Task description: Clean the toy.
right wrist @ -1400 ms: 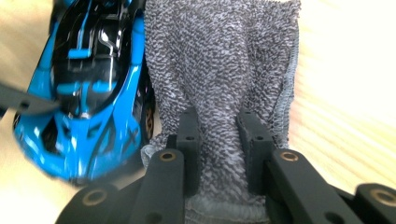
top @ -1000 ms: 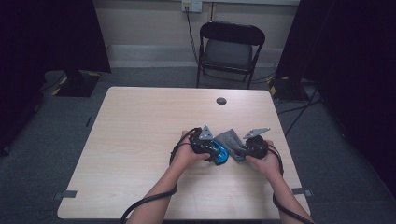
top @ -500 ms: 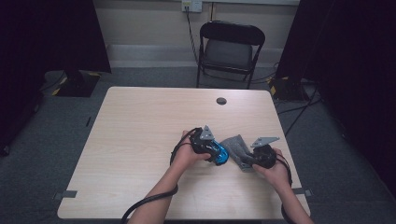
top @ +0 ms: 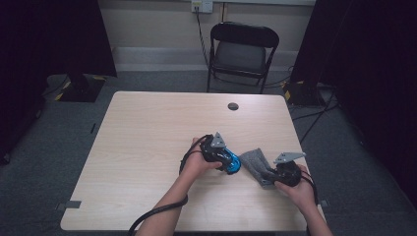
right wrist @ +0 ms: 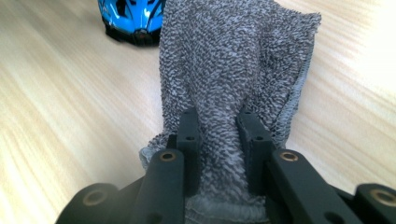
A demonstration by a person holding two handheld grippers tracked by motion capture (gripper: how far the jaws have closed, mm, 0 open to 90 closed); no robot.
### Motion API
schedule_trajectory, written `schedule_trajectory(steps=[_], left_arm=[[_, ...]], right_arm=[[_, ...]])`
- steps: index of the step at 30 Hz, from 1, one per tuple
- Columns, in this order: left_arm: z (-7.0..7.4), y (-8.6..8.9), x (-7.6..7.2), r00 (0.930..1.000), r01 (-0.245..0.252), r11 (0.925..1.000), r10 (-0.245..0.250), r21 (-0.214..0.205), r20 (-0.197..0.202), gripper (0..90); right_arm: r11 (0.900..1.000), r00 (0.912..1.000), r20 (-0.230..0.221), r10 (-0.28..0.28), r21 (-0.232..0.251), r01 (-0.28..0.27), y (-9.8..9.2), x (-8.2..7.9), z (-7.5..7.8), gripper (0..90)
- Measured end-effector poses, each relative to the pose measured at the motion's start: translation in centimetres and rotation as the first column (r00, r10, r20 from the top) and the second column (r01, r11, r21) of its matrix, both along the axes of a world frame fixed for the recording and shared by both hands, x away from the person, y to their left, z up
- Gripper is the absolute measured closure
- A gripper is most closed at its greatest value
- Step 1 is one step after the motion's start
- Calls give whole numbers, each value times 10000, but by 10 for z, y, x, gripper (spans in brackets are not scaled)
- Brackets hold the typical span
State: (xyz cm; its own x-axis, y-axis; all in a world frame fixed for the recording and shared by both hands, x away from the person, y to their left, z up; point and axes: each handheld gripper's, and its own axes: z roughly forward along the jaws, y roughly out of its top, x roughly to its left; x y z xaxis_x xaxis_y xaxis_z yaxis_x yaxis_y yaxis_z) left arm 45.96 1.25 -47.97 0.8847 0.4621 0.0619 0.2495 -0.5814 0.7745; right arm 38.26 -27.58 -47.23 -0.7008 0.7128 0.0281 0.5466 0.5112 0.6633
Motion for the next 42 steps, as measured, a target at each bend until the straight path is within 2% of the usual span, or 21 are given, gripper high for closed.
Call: schedule_trajectory(steps=[8,10,13,16,19,24,35,42], left_arm=[[0,0,0,10000,-13,10000,13,34,-1,201],[0,0,0,10000,-21,10000,21,24,0,200],[0,0,0,10000,-18,10000,18,-13,36,200],[0,0,0,10000,-32,10000,32,-4,30,200],[0,0,0,10000,-16,10000,16,9,10,200],[0,0,0,10000,-13,10000,13,39,9,201],[0,-1,-1,10000,24,10000,-24,35,39,197],[0,-1,0,10000,70,9999,-71,93,45,197]], right_arm=[[9998,9998,37,-184,100,184,-9,-10,0,739],[9991,9994,102,-335,269,332,-12,-12,1,739],[9940,9962,327,-805,775,778,-18,-13,6,739],[9900,9928,474,-1098,946,1050,-21,-10,10,739],[9874,9894,644,-1302,994,1235,-19,-3,15,739],[9875,9884,741,-1323,965,1250,-9,11,19,738],[9850,9868,640,-1490,978,1424,12,47,17,737],[9861,9875,572,-1470,863,1418,23,63,17,736]])
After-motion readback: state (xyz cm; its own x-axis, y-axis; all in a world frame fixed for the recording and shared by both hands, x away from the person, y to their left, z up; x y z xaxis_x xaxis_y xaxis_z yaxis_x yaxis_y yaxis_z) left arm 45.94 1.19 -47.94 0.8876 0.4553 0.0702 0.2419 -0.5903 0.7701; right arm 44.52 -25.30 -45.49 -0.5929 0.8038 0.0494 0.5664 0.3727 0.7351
